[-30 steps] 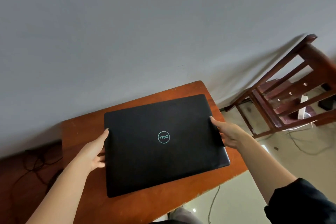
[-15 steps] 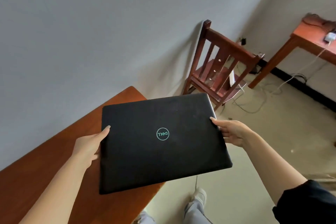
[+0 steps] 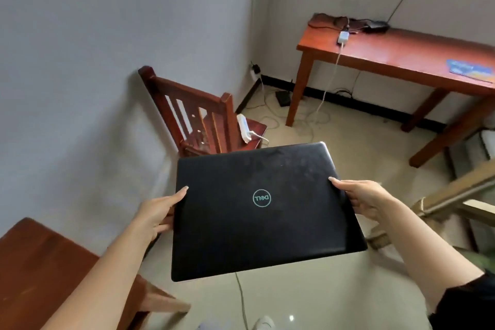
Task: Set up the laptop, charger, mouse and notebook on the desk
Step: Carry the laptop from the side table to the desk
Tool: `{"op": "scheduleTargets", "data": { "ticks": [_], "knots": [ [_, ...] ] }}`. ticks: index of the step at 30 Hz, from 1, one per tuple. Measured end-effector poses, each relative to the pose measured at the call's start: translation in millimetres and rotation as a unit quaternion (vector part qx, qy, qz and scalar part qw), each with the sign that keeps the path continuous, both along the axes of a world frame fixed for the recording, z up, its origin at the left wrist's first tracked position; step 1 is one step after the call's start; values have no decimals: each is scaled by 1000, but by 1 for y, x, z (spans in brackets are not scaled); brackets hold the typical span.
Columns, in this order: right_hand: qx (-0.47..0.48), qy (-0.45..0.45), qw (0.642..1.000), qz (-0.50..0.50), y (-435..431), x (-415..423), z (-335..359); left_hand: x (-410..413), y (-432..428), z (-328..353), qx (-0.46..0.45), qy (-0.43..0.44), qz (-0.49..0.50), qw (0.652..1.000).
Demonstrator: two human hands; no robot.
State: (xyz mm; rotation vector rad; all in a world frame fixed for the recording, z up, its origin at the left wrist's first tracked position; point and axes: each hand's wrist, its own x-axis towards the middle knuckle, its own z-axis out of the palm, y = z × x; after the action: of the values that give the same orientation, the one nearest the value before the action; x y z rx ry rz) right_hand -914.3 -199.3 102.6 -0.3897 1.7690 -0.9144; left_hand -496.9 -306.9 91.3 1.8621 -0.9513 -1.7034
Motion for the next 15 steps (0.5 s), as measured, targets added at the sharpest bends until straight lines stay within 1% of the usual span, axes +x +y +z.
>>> {"op": "scheduleTargets", "data": {
  "ticks": [8,13,15],
  "knots": [
    [-7,26,993,-112,9,-153,-12,-193,-78,9,3,38,-102,994],
    [-2,23,986,-168,-24,-245,-23,-312,-156,0,-13,24,-151,988],
    [3,22,982,-187,-41,-276,-26,-352,-185,-8,-21,24,-157,987]
  ]
}}
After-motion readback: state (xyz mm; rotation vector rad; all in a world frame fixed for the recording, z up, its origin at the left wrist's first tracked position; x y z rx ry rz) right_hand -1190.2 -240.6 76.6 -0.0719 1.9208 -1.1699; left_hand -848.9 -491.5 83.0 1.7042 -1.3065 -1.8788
